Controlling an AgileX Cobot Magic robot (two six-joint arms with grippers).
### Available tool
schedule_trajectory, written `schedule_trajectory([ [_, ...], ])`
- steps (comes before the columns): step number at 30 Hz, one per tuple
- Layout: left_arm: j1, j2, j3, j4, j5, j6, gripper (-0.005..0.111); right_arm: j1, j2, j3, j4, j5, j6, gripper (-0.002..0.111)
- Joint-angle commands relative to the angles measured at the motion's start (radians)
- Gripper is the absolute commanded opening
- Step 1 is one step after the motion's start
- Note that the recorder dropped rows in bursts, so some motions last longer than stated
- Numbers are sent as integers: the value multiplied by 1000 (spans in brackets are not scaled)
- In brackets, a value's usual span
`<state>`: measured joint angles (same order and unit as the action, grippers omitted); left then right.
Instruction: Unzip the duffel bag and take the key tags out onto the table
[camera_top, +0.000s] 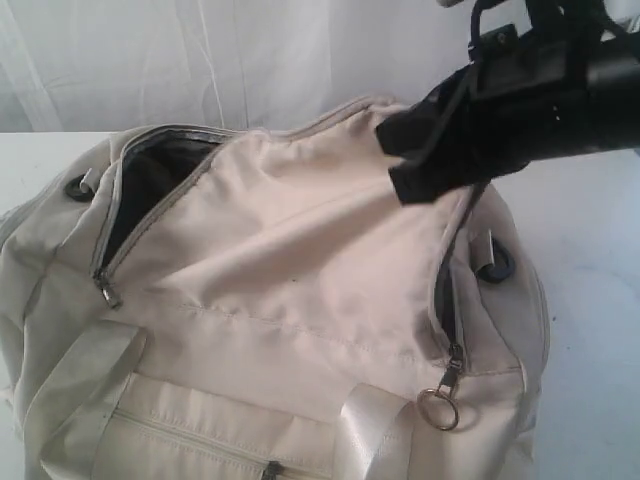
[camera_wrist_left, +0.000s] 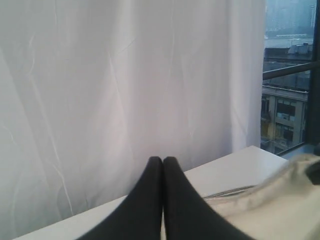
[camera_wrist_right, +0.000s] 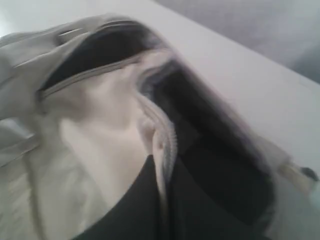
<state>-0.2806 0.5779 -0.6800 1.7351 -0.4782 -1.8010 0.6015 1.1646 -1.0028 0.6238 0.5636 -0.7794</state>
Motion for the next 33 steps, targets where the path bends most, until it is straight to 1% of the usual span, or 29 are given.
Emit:
schedule_trajectory([
  [1, 3, -7, 20, 9, 49, -8, 0, 68, -64, -2, 151, 317, -260, 0],
  [3, 3, -7, 20, 9, 56, -8, 0, 93, -69, -2, 167, 431, -272, 0],
  [4, 3, -7, 20, 9, 59, -8, 0, 114, -69, 0, 167, 533, -272, 0],
  [7, 3, -7, 20, 9, 59, -8, 0, 163, -69, 17, 176, 652, -272, 0],
  [9, 3, -7, 20, 9, 57, -8, 0, 209, -69, 41, 180, 658, -260, 0],
  [13, 3, -7, 20, 9, 57, -8, 0, 313, -69, 155, 175, 658, -180, 0],
  [14, 3, -7, 20, 9, 59, -8, 0, 323, -69, 172, 175, 649, -173, 0],
  [18, 3, -7, 20, 9, 62, -8, 0, 424, -69, 276, 175, 596, -151, 2],
  [19, 3, -7, 20, 9, 62, -8, 0, 456, -69, 297, 175, 542, -138, 8],
  [21, 3, -7, 20, 9, 58, -8, 0, 476, -69, 309, 173, 488, -122, 18],
  [23, 3, -7, 20, 9, 56, -8, 0, 481, -69, 317, 175, 445, -97, 32],
  [25, 3, -7, 20, 9, 56, -8, 0, 484, -69, 317, 181, 416, -65, 49],
  [26, 3, -7, 20, 9, 56, -8, 0, 484, -69, 317, 191, 408, -55, 56],
  [27, 3, -7, 20, 9, 53, -8, 0, 484, -74, 315, 202, 405, -50, 60],
  [31, 3, -7, 20, 9, 53, -8, 0, 484, -110, 297, 369, 387, -54, 58],
  [33, 3, -7, 20, 9, 60, -8, 0, 484, -136, 278, 418, 383, -77, 58],
])
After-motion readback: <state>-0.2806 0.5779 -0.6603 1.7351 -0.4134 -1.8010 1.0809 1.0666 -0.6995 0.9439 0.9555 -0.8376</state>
